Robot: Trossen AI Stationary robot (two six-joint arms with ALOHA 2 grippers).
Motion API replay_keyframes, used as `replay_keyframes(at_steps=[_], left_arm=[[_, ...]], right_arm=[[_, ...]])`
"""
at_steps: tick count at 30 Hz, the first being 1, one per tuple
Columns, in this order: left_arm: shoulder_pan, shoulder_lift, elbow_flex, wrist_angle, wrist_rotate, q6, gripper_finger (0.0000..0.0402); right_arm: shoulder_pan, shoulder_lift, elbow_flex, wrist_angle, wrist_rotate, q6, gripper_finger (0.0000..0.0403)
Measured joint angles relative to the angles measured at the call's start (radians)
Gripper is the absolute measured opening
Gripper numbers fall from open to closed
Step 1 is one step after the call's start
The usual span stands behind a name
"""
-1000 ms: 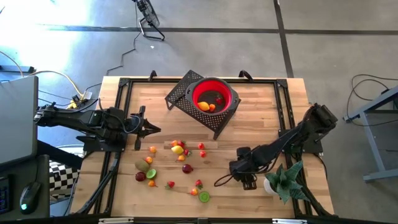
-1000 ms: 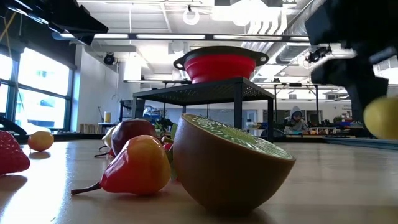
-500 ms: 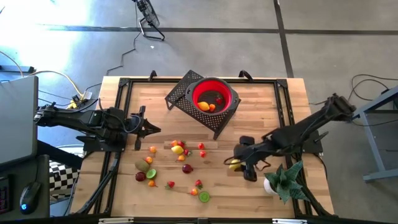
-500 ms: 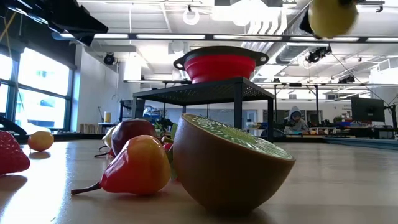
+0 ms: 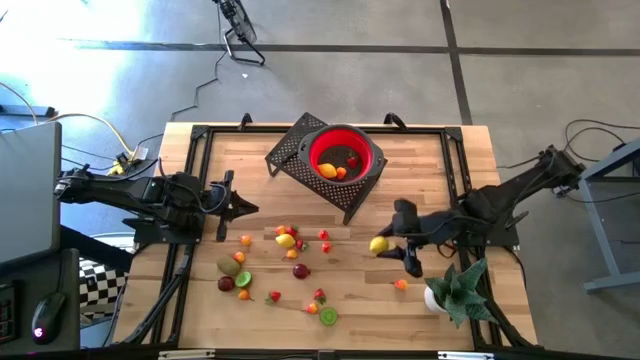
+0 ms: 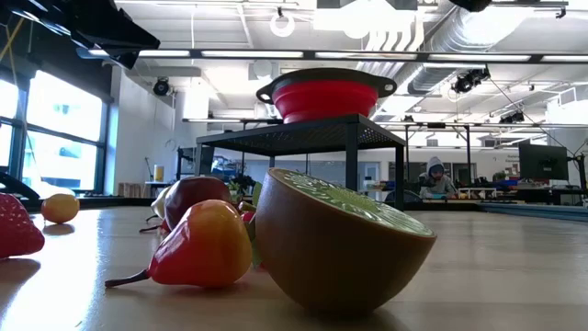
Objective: Pick & Place Fruit
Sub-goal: Put the lemon into the strainer bowl on the shelf
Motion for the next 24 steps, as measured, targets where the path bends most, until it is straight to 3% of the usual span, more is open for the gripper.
replay_keyframes(at_steps=[14, 24], left_arm=[[0.0, 0.0, 0.0, 0.0, -0.003, 0.003, 0.0019], [0.0, 0.0, 0.0, 0.047, -0.043, 0.026, 0.0019]], right_arm=[[-0.15, -0.031, 0.0, 0.241, 0.304, -0.275, 0.0205], [-0.317, -0.015, 0.0, 0.405, 0.302, -0.438, 0.0205]])
